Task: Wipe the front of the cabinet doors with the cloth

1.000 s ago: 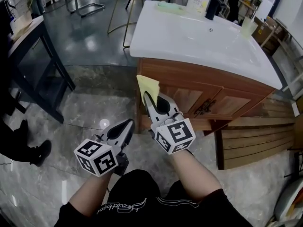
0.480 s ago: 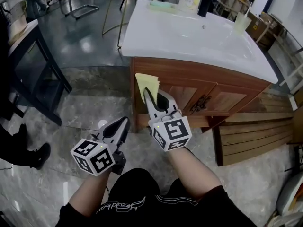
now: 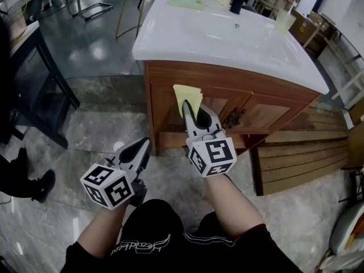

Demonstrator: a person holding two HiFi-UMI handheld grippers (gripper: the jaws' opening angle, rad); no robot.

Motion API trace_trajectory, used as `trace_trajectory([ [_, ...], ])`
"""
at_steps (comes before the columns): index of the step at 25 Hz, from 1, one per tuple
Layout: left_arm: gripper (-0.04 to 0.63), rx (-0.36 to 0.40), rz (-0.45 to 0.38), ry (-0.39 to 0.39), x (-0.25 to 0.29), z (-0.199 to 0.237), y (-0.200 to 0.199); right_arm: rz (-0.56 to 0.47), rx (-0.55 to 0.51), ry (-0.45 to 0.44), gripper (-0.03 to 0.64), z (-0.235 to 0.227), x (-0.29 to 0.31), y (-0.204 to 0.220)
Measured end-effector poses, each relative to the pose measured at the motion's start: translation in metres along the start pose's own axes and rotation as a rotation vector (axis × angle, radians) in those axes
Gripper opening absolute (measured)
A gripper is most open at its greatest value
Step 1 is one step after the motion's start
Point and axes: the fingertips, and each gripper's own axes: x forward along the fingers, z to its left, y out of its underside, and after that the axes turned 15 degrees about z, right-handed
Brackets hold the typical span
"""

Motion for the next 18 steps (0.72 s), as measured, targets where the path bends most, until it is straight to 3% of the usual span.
trace_trajectory([
  [7, 0.006, 0.010, 0.025, 0.045, 0.015, -0.018, 0.008, -0.008, 0.036, 0.059, 0.041, -0.037, -0.022, 0.006],
  [18, 0.006, 0.020, 0.044, 0.064, 0.041, -0.036, 0.017, -0.019, 0.094, 0.223, 0.041, -0.112, -0.065, 0.021],
])
